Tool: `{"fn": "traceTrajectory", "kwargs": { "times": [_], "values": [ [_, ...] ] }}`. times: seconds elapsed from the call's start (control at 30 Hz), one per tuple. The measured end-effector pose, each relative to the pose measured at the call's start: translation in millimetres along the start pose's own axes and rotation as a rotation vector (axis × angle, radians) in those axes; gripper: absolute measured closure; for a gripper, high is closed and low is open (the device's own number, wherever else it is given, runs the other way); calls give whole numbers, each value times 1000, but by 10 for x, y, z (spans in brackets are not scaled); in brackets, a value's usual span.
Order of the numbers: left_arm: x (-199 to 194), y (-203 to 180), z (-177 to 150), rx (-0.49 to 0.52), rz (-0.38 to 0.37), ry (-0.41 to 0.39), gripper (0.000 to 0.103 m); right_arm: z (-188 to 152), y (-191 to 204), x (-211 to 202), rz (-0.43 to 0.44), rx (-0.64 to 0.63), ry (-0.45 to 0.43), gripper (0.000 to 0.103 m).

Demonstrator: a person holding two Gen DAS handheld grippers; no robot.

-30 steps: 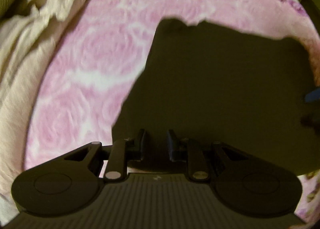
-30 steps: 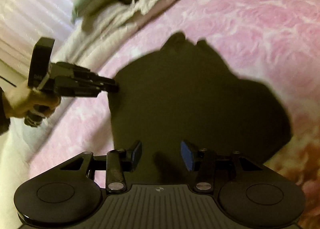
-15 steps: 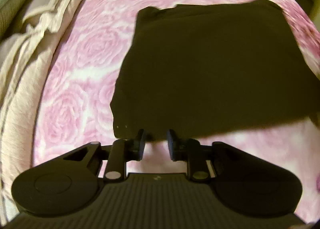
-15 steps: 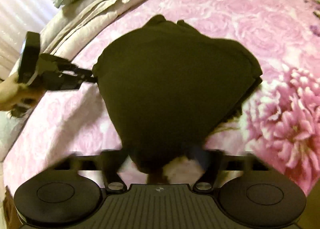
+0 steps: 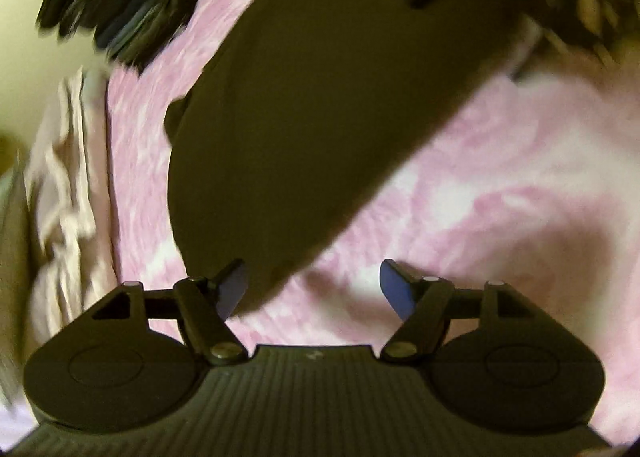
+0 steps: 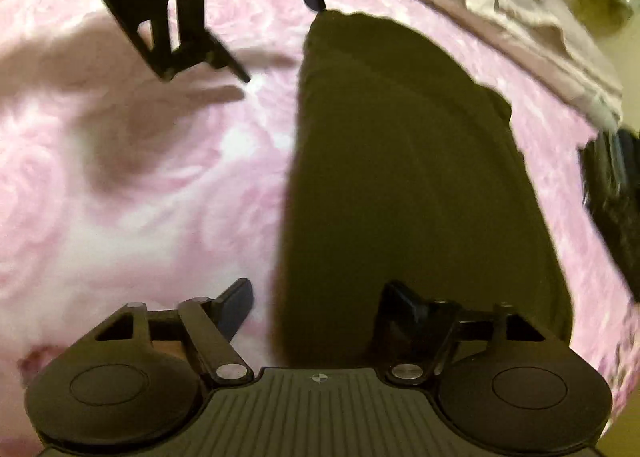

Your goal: Fold clothes

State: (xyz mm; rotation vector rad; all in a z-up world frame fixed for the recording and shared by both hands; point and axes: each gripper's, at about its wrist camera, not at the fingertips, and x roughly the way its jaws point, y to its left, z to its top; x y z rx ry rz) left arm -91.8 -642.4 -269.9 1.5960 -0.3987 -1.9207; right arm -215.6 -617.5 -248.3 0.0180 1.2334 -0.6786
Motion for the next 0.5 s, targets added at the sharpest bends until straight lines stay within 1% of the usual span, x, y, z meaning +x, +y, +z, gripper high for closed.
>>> {"fn": "traceTrajectory", "kwargs": {
  "times": [0.07, 0.1, 0.2, 0.23, 0.3, 0.33, 0.37, 0.4, 0.43, 0.47, 0.5],
  "values": [
    [12, -130, 24, 90, 28, -20, 33, -37, -142, -67, 14, 11, -15, 72],
    [23, -186, 36, 132, 43, -30, 33, -56, -213, -101, 21, 17, -22, 77],
    [156, -128, 100, 192, 61, -55, 34, -146, -385, -257, 28, 24, -35, 80],
    [177, -96, 100, 211, 65, -60, 36, -185, -430, -325, 26, 25, -36, 81],
    [252, -9, 132, 236, 60, -50, 58, -263, -522, -460, 23, 25, -38, 81],
    [264, 29, 165, 231, 42, -39, 77, -302, -567, -527, 21, 25, -40, 81],
    [269, 64, 198, 226, 23, -30, 84, -341, -613, -595, 19, 25, -41, 81],
    [235, 74, 229, 224, -4, -30, 86, -380, -658, -662, 17, 26, -42, 81],
    [184, 50, 257, 232, -12, -29, 93, -427, -664, -700, 14, 22, -44, 81],
    [139, 49, 282, 240, -22, -27, 96, -478, -648, -722, 9, 16, -45, 80],
    [98, 44, 300, 234, -34, -25, 96, -513, -595, -733, -5, 9, -48, 76]
  ]
}}
